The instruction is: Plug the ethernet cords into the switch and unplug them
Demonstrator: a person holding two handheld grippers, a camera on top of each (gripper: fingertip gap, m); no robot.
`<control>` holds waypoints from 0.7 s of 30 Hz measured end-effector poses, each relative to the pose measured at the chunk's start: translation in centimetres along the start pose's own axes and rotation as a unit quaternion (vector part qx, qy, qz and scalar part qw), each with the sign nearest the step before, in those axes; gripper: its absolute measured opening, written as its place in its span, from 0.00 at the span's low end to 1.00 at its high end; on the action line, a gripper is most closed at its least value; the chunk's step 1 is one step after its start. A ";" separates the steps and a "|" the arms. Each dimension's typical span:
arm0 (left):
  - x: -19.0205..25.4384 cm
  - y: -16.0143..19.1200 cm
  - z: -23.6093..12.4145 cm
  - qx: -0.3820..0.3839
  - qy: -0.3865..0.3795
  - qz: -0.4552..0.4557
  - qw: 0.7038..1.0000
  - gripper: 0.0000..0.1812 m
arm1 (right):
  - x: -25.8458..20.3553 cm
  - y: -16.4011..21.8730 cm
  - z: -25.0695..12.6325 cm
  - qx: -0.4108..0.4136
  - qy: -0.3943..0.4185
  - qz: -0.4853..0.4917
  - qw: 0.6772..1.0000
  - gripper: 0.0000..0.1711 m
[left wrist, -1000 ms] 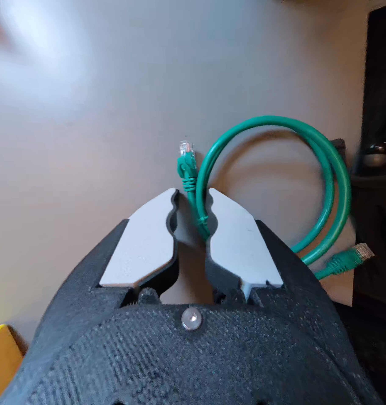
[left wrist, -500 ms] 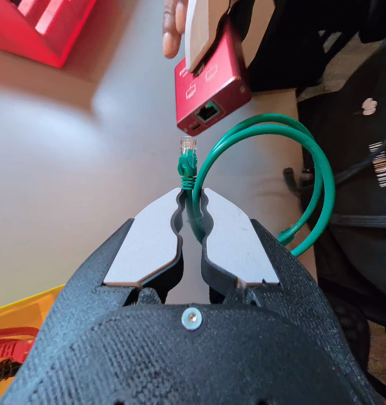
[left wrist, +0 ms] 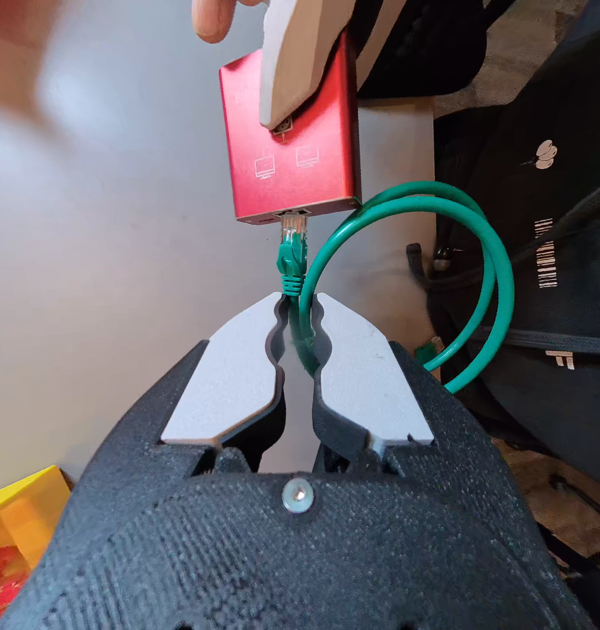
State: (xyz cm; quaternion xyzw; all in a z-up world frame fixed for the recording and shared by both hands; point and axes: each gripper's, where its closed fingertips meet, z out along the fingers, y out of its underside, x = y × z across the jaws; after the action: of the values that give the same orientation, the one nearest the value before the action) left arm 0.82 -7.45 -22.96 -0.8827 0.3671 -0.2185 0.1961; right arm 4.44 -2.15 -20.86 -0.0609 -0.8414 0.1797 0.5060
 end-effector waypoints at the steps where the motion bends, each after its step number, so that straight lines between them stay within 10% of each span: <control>1: 0.0 0.0 -0.1 -0.003 -0.001 0.001 1.000 0.07 | -0.1 0.0 0.0 -0.001 -0.005 -0.002 1.000 0.16; 21: 3.2 -1.2 1.1 0.052 0.058 -0.008 0.997 0.06 | -2.2 -1.5 -0.9 0.043 -0.060 0.052 0.996 0.16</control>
State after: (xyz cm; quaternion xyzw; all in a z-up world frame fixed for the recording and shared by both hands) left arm 4.13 -8.80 -22.51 -0.8600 0.3593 -0.2893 0.2184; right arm 6.36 -3.97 -21.72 -0.0714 -0.8574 0.2454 0.4468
